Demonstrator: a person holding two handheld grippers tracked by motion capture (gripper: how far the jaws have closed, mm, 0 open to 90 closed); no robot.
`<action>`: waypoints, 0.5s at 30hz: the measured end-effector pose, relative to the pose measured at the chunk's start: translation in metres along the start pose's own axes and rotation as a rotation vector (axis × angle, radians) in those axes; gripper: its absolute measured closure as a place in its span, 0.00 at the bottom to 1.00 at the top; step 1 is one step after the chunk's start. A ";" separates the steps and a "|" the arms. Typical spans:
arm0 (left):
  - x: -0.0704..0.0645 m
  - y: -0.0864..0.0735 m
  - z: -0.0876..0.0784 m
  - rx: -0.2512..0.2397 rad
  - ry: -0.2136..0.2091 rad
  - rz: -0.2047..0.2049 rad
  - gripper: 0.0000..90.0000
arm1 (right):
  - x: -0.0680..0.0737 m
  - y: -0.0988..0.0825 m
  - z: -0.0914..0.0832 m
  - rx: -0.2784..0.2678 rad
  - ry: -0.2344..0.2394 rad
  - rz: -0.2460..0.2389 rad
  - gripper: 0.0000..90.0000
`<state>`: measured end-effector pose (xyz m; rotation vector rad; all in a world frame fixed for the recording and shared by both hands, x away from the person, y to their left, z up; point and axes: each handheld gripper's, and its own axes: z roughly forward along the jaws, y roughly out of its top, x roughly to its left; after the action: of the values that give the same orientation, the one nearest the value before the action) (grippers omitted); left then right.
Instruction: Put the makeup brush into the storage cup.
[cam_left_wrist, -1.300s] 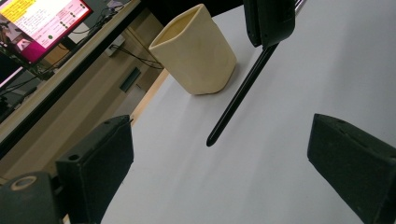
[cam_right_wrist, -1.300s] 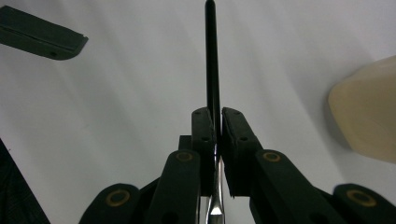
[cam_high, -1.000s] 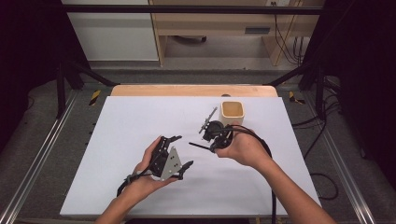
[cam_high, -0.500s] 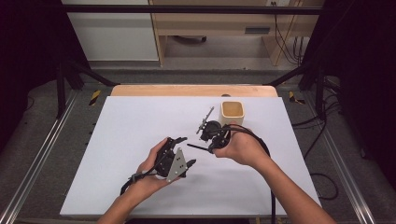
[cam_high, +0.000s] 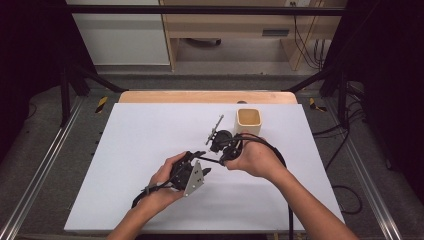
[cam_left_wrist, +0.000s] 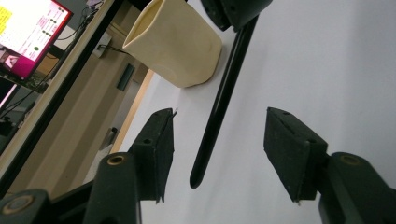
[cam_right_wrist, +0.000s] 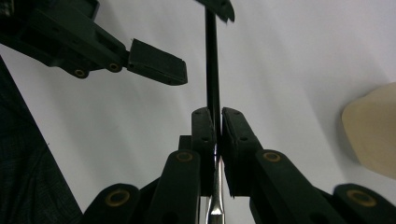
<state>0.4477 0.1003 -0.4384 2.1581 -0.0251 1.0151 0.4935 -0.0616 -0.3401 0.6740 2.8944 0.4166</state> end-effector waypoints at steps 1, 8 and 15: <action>0.000 0.000 0.000 -0.002 -0.001 0.000 0.50 | 0.001 0.001 -0.001 -0.002 0.002 0.001 0.93; -0.002 0.004 0.002 -0.013 0.008 0.026 0.62 | 0.002 0.002 -0.001 0.007 0.016 -0.004 0.93; -0.007 0.006 0.005 -0.013 0.012 0.067 0.71 | 0.003 0.002 -0.001 0.011 0.026 -0.017 0.93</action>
<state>0.4443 0.0906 -0.4419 2.1514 -0.0981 1.0630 0.4916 -0.0582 -0.3389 0.6499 2.9266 0.4111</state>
